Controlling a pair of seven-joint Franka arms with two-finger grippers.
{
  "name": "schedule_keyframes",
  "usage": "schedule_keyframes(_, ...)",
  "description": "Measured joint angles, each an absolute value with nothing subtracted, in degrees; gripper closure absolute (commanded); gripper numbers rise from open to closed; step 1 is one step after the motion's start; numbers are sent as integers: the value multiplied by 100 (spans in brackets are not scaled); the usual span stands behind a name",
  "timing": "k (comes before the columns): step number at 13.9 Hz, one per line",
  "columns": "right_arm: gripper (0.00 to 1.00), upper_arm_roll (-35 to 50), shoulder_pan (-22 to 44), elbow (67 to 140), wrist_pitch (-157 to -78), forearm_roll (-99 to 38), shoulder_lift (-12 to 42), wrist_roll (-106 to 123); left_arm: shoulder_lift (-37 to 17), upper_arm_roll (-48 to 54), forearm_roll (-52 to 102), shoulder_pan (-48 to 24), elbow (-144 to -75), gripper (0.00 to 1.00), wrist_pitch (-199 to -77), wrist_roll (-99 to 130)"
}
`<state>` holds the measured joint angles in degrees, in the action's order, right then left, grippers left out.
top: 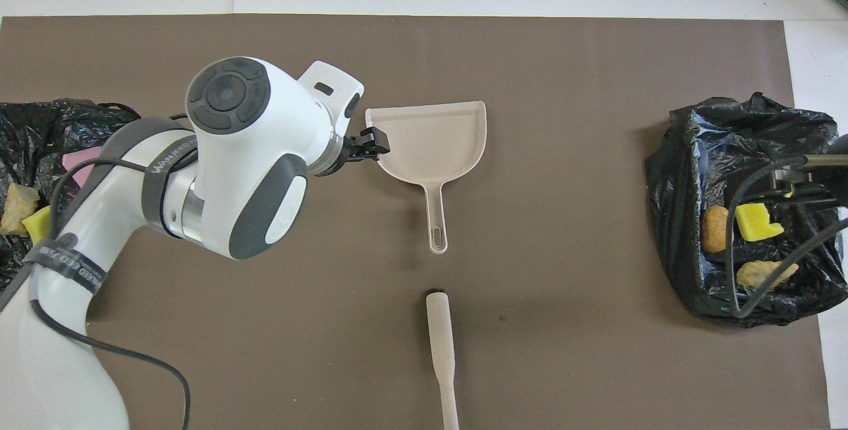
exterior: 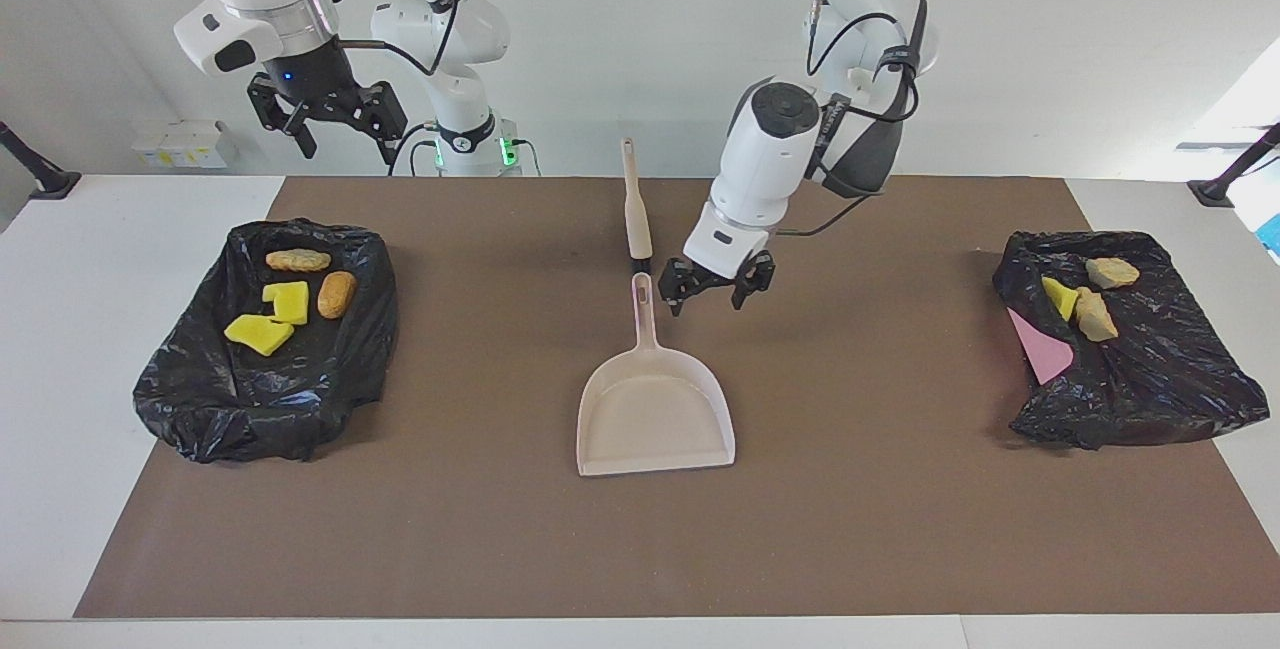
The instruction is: Sweep and dump trash in bin
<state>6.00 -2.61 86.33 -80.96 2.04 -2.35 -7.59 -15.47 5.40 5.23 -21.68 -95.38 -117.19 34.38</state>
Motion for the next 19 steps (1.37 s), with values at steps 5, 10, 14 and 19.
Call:
schedule_keyframes(5, 0, 600, -261, 8637, -8096, 204, -236, -759, -1194, 528, 523, -1321, -9531, 0, -11119, 2074)
schedule_keyframes(10, 0, 600, -261, 8637, -8095, 204, -238, -759, -834, 517, 515, -429, -9530, 0, -10518, 548)
schedule_keyframes(14, 0, 600, -261, 8637, -8096, 204, -238, -759, -522, 487, 284, -147, -9529, 0, -10020, 48)
schedule_keyframes(19, 0, 600, -261, 8638, -8096, 204, -238, -759, -141, 507, 53, -148, -9530, 0, -9473, -127)
